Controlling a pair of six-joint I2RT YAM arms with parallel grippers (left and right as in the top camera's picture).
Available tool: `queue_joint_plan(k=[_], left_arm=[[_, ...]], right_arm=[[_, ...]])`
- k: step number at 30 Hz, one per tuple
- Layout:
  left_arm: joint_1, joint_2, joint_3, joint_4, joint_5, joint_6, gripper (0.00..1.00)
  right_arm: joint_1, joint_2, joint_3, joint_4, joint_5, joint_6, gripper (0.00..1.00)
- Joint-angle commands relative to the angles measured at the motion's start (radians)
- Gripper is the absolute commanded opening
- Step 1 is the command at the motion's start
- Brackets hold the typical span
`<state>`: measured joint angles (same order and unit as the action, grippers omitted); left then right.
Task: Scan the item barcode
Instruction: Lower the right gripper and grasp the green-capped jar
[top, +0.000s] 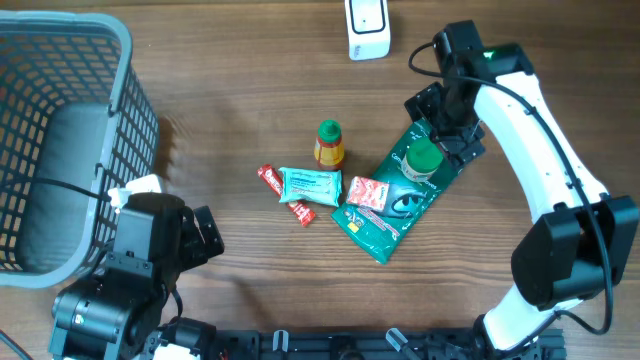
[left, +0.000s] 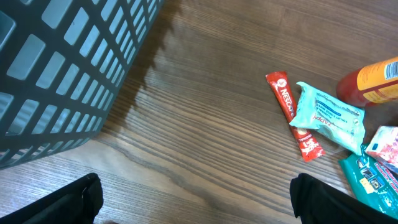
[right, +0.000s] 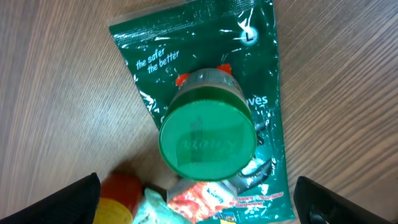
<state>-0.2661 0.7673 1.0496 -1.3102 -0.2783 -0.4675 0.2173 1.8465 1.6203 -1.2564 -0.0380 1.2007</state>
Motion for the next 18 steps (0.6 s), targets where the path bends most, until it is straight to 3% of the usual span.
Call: queue_joint_plan(k=[1,18], left_arm=[[0.005,-0.001,0.0,0.0,0.005,0.015,1.0],[0.005,-0.001,0.0,0.0,0.006,0.015,1.0]], right_arm=[[-0.003,0.021,-0.069,0.048,0.039,0.03,1.0],[-0.035,0.179,-0.15,0.191,-0.067,-0.024,1.0]])
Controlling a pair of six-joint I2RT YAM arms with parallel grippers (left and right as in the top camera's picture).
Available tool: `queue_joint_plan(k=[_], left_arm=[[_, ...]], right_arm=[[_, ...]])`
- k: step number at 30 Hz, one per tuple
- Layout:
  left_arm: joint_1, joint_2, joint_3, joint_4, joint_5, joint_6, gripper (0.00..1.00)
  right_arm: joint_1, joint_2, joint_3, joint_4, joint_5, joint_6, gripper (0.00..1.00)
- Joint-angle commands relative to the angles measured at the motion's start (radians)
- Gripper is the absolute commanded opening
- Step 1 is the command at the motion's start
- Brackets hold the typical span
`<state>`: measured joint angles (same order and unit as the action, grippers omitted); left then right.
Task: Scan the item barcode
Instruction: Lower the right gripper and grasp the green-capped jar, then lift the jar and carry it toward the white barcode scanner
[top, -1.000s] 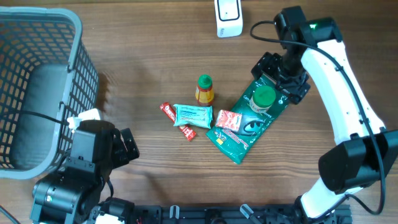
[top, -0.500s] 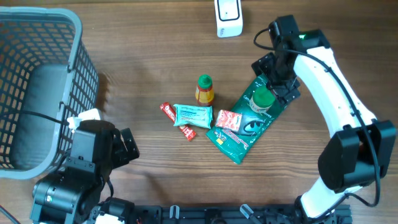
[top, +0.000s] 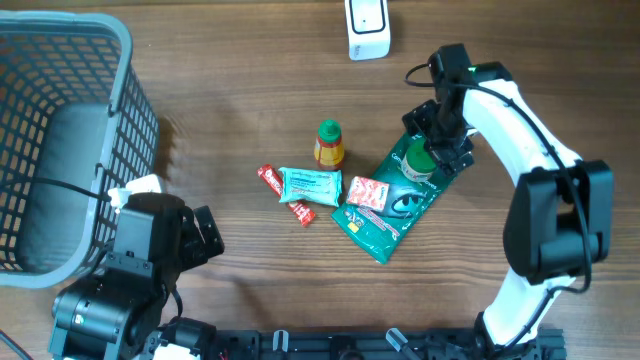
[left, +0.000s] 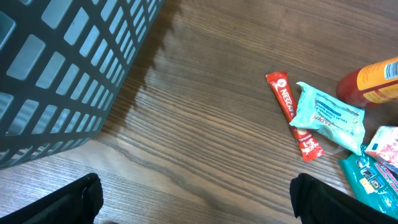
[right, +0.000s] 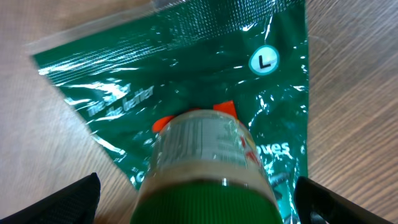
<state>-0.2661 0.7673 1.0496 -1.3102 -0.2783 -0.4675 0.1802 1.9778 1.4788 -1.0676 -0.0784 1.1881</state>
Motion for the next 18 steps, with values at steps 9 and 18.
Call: queue_joint_plan(k=[9,18], left_arm=[[0.005,-0.001,0.0,0.0,0.005,0.015,1.0],[0.005,-0.001,0.0,0.0,0.006,0.015,1.0]], right_arm=[[0.002,0.097,-0.01,0.002,-0.053,-0.038,0.87],[-0.019,0.084,0.014,-0.054,-0.14,-0.261,0.66]])
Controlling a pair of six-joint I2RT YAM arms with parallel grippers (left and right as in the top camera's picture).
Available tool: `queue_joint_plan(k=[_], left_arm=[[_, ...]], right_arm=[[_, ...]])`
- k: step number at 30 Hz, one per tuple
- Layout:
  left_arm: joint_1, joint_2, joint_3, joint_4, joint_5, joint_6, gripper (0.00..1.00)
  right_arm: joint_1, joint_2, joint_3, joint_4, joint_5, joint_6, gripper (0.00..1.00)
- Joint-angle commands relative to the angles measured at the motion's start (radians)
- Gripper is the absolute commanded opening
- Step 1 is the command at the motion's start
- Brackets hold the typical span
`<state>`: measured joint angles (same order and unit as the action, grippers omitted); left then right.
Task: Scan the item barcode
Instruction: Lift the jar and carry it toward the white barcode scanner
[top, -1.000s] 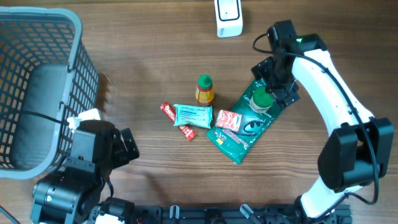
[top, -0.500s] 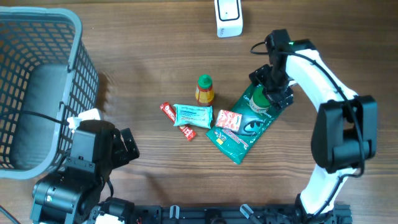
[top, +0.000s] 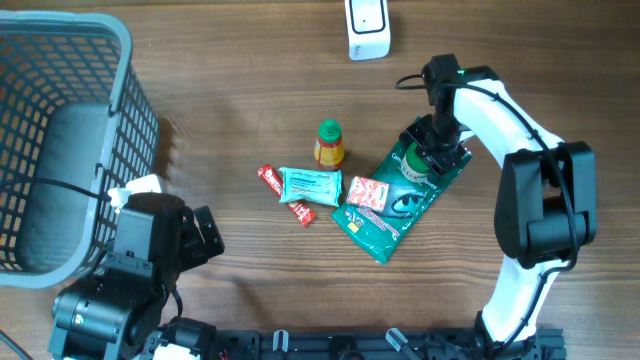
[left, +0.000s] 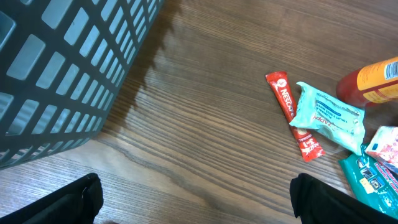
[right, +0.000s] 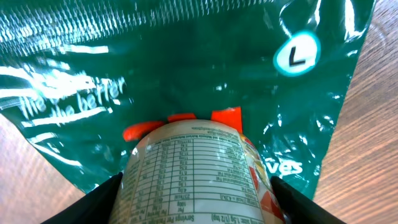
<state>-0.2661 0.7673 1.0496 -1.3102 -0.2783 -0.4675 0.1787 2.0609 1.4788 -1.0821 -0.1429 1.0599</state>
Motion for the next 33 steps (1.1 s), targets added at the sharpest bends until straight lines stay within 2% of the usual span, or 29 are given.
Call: queue_joint_plan(k=[1,6,11,19,23,31,33], left_arm=[[0.005,-0.001,0.0,0.0,0.006,0.015,1.0],[0.005,-0.001,0.0,0.0,0.006,0.015,1.0],[0.005,-0.001,0.0,0.0,0.005,0.015,1.0],[0.005,-0.001,0.0,0.0,0.005,0.015,1.0],[0.005,-0.001,0.0,0.0,0.005,0.015,1.0],[0.005,-0.001,0.0,0.0,0.006,0.015,1.0],[0.005,-0.001,0.0,0.0,0.006,0.015,1.0]], right_arm=[[-0.023,-0.004,0.023,-0.054,-0.097,-0.166,0.66],[-0.06,-0.092,0.06,-0.146,-0.241,-0.338,0.66],[-0.072,-0.216,0.06,-0.283,-0.267,-0.403,0.66],[-0.066,-0.327,0.057,-0.452,-0.435,-0.543,0.66],[-0.011,-0.344,0.037,-0.52,-0.516,-0.628,0.66],[0.228,-0.346,-0.011,-0.525,-0.592,-0.633,0.66],[0.299,-0.346,-0.011,-0.523,-0.599,-0.596,0.66]])
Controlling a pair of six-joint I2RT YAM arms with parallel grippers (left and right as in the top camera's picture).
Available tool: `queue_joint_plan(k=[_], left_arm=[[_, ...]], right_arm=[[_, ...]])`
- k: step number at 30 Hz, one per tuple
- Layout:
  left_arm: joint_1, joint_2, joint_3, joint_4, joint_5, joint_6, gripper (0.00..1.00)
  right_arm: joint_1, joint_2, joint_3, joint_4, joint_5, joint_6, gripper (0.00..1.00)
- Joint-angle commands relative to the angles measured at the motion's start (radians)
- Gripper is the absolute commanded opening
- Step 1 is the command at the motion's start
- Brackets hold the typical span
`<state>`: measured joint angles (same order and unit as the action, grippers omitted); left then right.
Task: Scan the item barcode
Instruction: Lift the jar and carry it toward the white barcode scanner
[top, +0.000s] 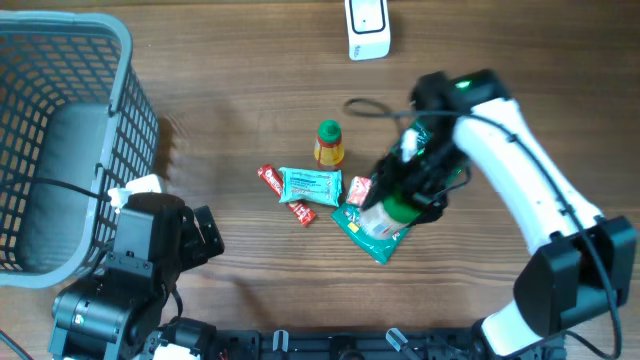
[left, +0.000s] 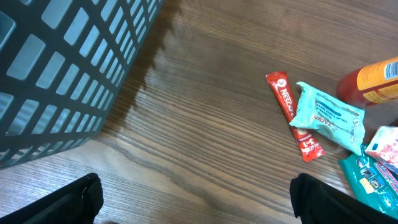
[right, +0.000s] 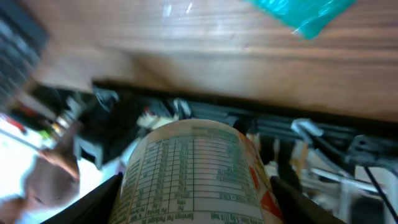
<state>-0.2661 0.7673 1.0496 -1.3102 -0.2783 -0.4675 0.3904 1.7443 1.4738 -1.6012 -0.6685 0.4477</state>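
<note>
My right gripper (top: 408, 188) is shut on a jar with a green lid (top: 385, 212) and holds it tilted above the table, over the green pouch (top: 372, 238). The right wrist view has the jar's printed label (right: 198, 167) filling the gap between my fingers (right: 102, 198), and the table's front edge lies beyond it. At the back of the table stands the white scanner (top: 367, 28). Near the front left, my left gripper (left: 196, 200) is open over bare wood.
A grey basket (top: 60, 140) fills the left side. In the middle are a yellow bottle with a green cap (top: 329, 143), a teal packet (top: 310, 185), a red Nescafe stick (left: 283, 98) and a pink packet (top: 362, 190).
The jar stood upright on the green pouch with my right fingers at its sides. Now it is lifted and tilted, nearer the table's front and left. The left arm has not moved.
My right gripper was open above the green-lidded jar on the pouch. It was then lower over the jar, then down around its label. Now it holds the jar off the pouch, tilted. The left gripper stayed open by the basket throughout.
</note>
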Motion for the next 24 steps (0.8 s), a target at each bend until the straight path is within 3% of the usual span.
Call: queue_joint_plan(k=[1,10,24], left_arm=[[0.005,-0.001,0.0,0.0,0.005,0.015,1.0],[0.005,-0.001,0.0,0.0,0.005,0.015,1.0],[0.005,-0.001,0.0,0.0,0.005,0.015,1.0]], right_arm=[[0.123,-0.03,-0.006,-0.003,-0.073,0.04,0.66],[0.292,-0.03,-0.006,0.08,-0.072,0.208,0.67],[0.301,-0.034,-0.006,0.07,-0.072,0.222,0.66]])
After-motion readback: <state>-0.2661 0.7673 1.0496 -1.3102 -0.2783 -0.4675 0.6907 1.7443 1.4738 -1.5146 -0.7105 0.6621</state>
